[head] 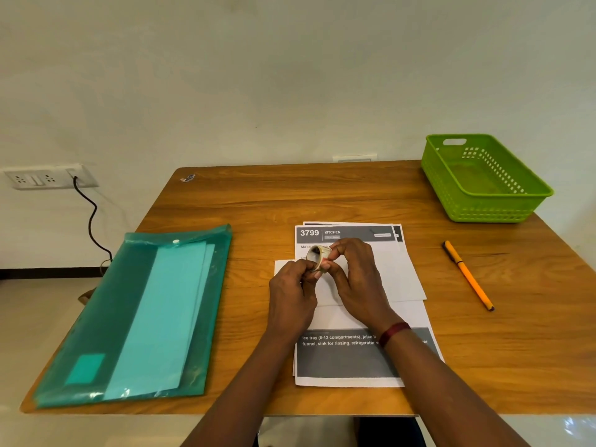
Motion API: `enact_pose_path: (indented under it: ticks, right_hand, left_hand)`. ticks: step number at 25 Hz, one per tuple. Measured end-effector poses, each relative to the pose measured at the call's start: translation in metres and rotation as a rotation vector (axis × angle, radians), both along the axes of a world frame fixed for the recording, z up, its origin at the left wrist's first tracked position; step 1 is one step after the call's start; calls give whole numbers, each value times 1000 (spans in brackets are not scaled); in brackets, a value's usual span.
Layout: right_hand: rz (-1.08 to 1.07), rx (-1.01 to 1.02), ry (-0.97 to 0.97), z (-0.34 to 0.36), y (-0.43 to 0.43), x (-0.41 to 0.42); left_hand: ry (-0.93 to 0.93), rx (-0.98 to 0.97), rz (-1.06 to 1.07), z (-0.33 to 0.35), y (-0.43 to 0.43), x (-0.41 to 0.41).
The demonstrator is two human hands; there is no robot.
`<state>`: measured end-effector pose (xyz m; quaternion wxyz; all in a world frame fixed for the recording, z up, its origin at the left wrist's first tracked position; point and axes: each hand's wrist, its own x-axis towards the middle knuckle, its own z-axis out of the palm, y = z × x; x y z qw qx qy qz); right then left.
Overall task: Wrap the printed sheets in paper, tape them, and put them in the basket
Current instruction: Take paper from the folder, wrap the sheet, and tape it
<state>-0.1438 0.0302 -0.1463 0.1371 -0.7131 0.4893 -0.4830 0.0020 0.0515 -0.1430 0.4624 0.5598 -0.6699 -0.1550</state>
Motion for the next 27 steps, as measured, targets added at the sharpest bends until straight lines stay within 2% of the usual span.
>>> enact_pose_path:
  ticks: [7,14,21,25,27]
  right_hand:
    - [0,60,-43,-2,-4,-2]
    - [-38,-42,80,2,0,2]
    - [-28,-71,107,4,3,3]
    - [9,-8,-60,2,3,1]
    - [-18,-23,-49,1,0,0]
  left_hand:
    - [-19,-46,4,2,0,-1]
    - [-69,-53,38,2,0,-3]
    - [24,12,-10,5,1,-1]
    - [58,39,-39,3,0,2]
    - [50,38,-45,3,0,2]
